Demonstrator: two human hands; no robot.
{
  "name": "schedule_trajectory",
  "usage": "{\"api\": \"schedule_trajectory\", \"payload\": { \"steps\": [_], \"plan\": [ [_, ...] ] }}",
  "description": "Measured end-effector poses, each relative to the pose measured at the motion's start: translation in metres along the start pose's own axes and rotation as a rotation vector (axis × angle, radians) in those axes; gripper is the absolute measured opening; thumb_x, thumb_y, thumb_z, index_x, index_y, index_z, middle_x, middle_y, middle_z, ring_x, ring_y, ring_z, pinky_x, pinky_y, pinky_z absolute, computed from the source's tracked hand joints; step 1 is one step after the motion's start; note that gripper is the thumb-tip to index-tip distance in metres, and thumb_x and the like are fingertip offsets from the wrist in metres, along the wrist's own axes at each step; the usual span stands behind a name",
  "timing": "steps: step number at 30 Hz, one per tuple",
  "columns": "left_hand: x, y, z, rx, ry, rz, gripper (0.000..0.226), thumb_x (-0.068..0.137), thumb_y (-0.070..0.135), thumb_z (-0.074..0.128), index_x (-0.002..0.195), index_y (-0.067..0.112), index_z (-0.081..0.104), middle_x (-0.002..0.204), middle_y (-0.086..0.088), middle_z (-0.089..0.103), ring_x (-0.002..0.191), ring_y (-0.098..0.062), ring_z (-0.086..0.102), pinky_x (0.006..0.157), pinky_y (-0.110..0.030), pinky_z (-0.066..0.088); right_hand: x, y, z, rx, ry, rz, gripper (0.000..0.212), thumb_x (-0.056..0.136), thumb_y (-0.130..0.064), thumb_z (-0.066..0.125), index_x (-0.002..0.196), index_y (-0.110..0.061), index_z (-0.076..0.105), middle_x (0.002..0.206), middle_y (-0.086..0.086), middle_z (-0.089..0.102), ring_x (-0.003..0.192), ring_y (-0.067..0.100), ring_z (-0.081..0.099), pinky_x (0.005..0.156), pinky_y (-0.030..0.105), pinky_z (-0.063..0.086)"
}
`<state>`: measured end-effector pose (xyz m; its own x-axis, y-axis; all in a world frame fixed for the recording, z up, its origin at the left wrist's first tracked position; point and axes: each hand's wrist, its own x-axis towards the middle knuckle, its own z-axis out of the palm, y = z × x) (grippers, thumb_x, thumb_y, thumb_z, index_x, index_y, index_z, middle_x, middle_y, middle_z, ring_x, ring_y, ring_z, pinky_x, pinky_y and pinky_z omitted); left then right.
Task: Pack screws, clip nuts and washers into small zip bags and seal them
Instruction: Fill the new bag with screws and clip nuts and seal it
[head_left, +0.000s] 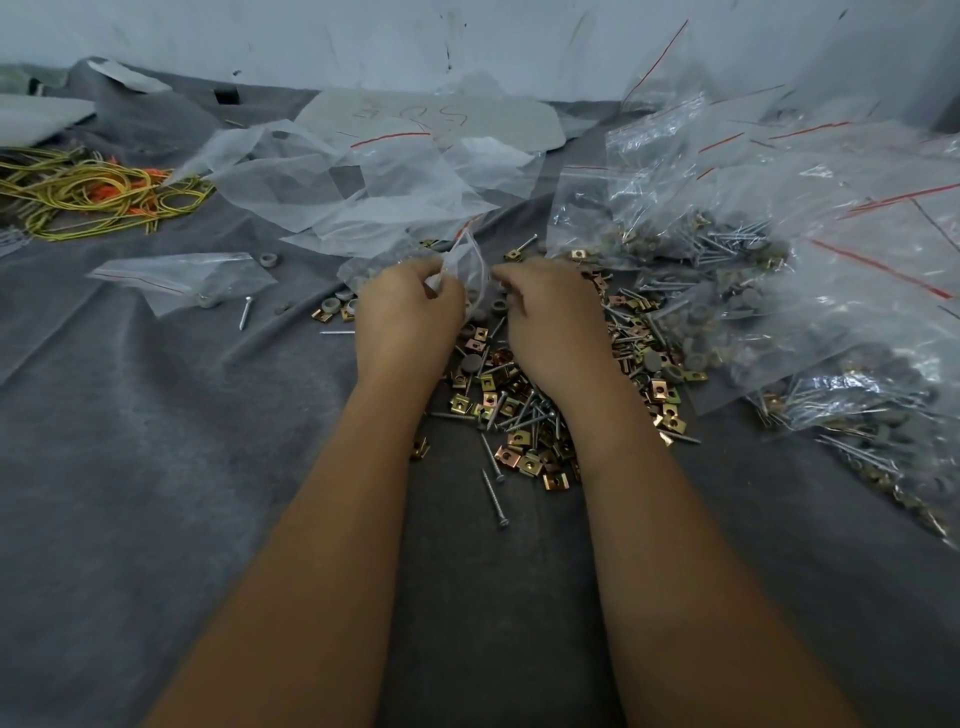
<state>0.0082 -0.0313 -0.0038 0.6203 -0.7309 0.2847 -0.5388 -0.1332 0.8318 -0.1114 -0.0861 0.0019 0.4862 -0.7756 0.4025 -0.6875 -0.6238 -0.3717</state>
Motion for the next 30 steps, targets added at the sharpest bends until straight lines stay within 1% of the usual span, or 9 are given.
{"api": "schedule_trajectory", "payload": {
  "steps": [2,4,10,14,17,19,21,26,30],
  "plan": [
    [-0.001,0.0,0.001,-0.047,0.009,0.004,0.032,0.092,0.022,0.051,0.116,0.032,0.07,0.056,0.007,0.059,0.047,-0.003,0.049,0.049,-0.024,0.04,-0.001,0.0,0.003,-0.171,-0.101,-0.045,0.029,0.096,-0.018,0.05,0.12,-0.02,0.065,0.12,0.002,0.06,0.115,0.025,0.046,0.095,0.04,0.037],
    [-0.001,-0.001,0.001,-0.076,0.013,-0.001,0.036,0.091,0.021,0.049,0.119,0.035,0.068,0.054,0.009,0.058,0.042,-0.001,0.046,0.047,-0.023,0.036,0.0,0.0,0.004,-0.209,-0.094,-0.025,0.024,0.095,-0.024,0.053,0.115,-0.022,0.067,0.118,0.001,0.06,0.115,0.025,0.045,0.094,0.039,0.036],
    [0.002,-0.002,0.0,-0.095,-0.015,-0.006,0.037,0.091,0.017,0.046,0.113,0.034,0.071,0.054,0.015,0.059,0.043,-0.001,0.045,0.05,-0.025,0.04,-0.002,-0.001,0.001,-0.042,-0.023,0.038,0.014,0.09,-0.02,0.063,0.101,-0.028,0.067,0.105,0.0,0.068,0.113,0.026,0.048,0.088,0.036,0.034],
    [0.002,-0.003,0.001,-0.088,-0.019,-0.008,0.039,0.091,0.014,0.046,0.114,0.031,0.071,0.052,0.022,0.058,0.046,-0.001,0.048,0.051,-0.031,0.047,-0.001,-0.005,-0.005,0.11,0.201,0.089,0.013,0.087,-0.016,0.065,0.098,-0.021,0.065,0.092,-0.003,0.067,0.093,0.022,0.058,0.084,0.037,0.046],
    [0.002,-0.003,0.002,-0.072,-0.017,0.012,0.038,0.091,0.014,0.046,0.115,0.03,0.071,0.051,0.024,0.057,0.044,0.001,0.047,0.048,-0.025,0.039,-0.002,-0.011,-0.01,0.337,0.348,0.047,0.011,0.082,-0.013,0.068,0.09,-0.019,0.062,0.084,-0.01,0.06,0.083,0.018,0.058,0.075,0.036,0.05],
    [0.002,-0.003,0.002,-0.078,-0.017,0.022,0.037,0.09,0.014,0.046,0.113,0.029,0.072,0.05,0.021,0.056,0.043,0.0,0.045,0.049,-0.024,0.037,-0.004,-0.015,-0.009,0.382,0.318,-0.035,0.012,0.08,-0.014,0.071,0.089,-0.02,0.065,0.081,-0.018,0.053,0.083,0.015,0.056,0.073,0.026,0.046],
    [0.002,-0.003,0.001,-0.087,-0.012,0.02,0.037,0.09,0.014,0.046,0.111,0.029,0.072,0.049,0.015,0.056,0.042,-0.002,0.045,0.05,-0.025,0.039,-0.003,-0.017,-0.007,0.38,0.241,-0.063,0.019,0.08,-0.018,0.073,0.097,-0.022,0.068,0.087,-0.015,0.058,0.086,0.012,0.055,0.073,0.02,0.043],
    [0.004,-0.003,-0.002,-0.072,0.114,-0.035,0.037,0.091,0.016,0.046,0.117,0.024,0.07,0.059,0.01,0.06,0.047,-0.002,0.05,0.052,-0.026,0.044,0.001,-0.01,-0.006,0.425,0.245,0.052,0.02,0.092,-0.011,0.058,0.106,-0.02,0.068,0.105,-0.006,0.066,0.097,0.014,0.059,0.084,0.037,0.052],
    [0.005,-0.002,-0.004,-0.102,0.162,-0.073,0.037,0.09,0.015,0.047,0.115,0.025,0.072,0.055,0.011,0.056,0.039,0.001,0.045,0.047,-0.023,0.035,0.004,-0.005,-0.002,0.112,0.039,0.026,0.025,0.096,-0.017,0.051,0.11,-0.018,0.071,0.109,0.003,0.069,0.108,0.023,0.055,0.093,0.042,0.046]
  ]
}}
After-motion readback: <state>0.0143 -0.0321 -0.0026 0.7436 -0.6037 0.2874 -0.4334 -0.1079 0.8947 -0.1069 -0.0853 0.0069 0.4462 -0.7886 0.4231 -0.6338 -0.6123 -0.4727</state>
